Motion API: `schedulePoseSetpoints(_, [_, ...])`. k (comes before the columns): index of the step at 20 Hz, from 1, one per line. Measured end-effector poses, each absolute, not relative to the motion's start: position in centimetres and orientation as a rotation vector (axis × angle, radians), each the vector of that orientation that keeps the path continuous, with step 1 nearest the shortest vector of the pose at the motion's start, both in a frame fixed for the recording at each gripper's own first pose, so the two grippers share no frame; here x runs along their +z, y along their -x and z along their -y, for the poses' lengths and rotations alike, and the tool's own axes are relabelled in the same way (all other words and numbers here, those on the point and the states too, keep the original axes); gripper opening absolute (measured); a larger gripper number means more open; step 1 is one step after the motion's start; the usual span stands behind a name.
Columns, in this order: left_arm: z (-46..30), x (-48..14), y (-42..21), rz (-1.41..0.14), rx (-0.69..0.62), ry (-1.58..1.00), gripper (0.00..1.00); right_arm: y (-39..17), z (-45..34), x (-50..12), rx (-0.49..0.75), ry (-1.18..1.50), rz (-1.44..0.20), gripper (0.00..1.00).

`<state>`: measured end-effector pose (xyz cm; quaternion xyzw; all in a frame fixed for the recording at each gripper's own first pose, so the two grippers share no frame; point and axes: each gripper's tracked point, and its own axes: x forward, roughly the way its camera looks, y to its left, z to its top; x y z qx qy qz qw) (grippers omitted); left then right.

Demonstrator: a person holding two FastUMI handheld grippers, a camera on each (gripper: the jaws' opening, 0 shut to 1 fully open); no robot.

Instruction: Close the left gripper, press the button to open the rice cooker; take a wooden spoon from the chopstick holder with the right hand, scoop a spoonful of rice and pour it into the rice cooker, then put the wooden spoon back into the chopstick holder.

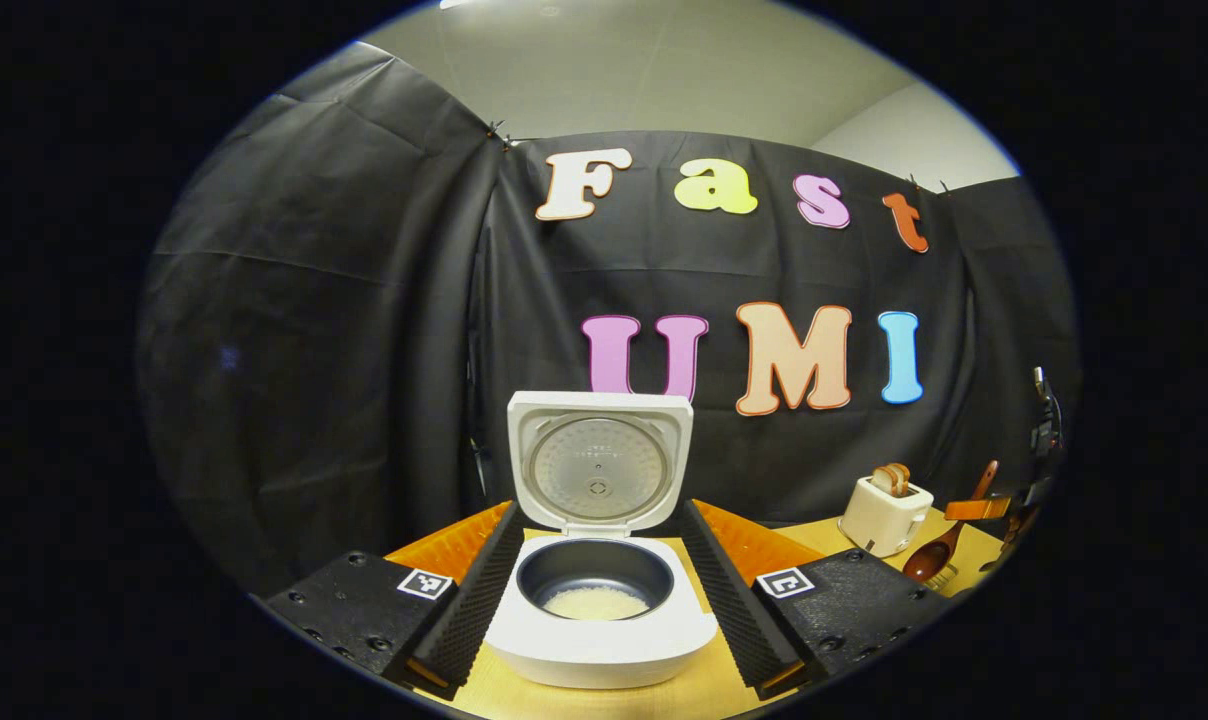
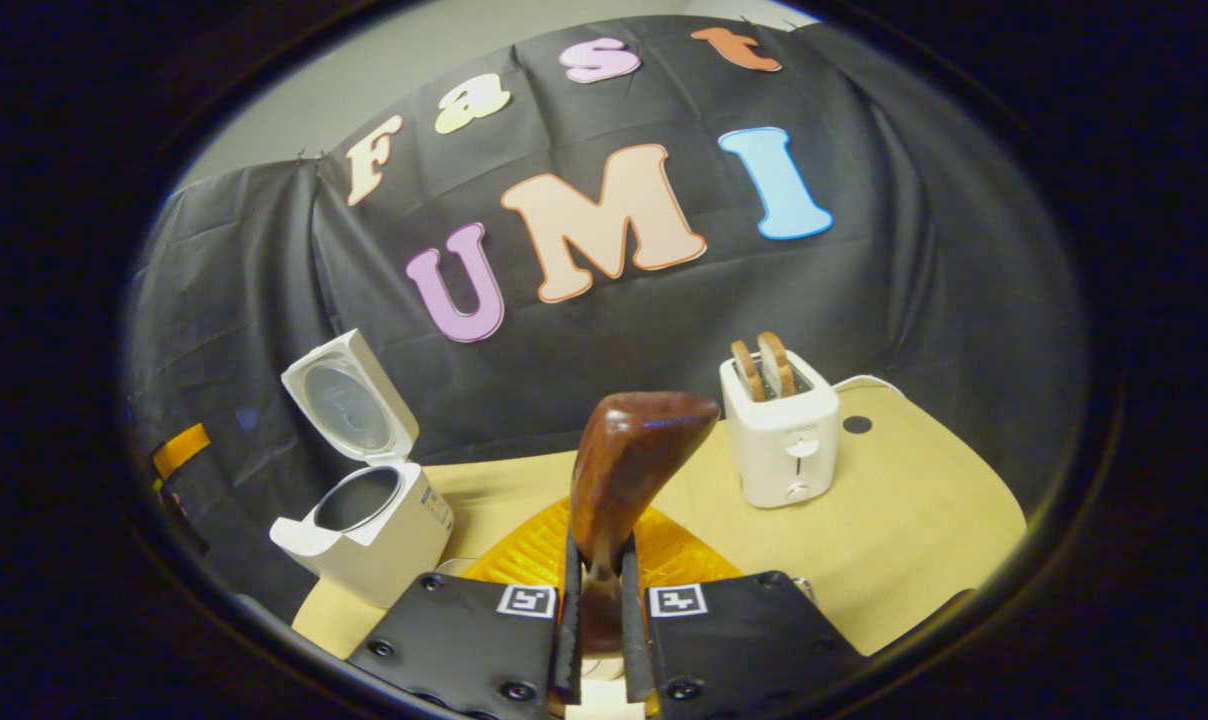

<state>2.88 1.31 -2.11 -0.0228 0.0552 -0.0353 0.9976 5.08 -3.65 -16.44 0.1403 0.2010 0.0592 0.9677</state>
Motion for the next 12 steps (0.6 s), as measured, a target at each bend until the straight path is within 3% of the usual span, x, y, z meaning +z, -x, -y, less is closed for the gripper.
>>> schedulePoseSetpoints(6, [-3.2, -2.2, -1.3, -0.12, -0.025, 0.044, 0.94, -5.3, -0.5, -18.8, 0.182, -0.199, -0.438, 0.21])
schedulePoseSetpoints(12, [-5.5, -2.1, 0.0, -0.13, 0.01, -0.005, 0.94, -6.4, -2.8, -22.8, 0.162, -0.096, -0.457, 0.2])
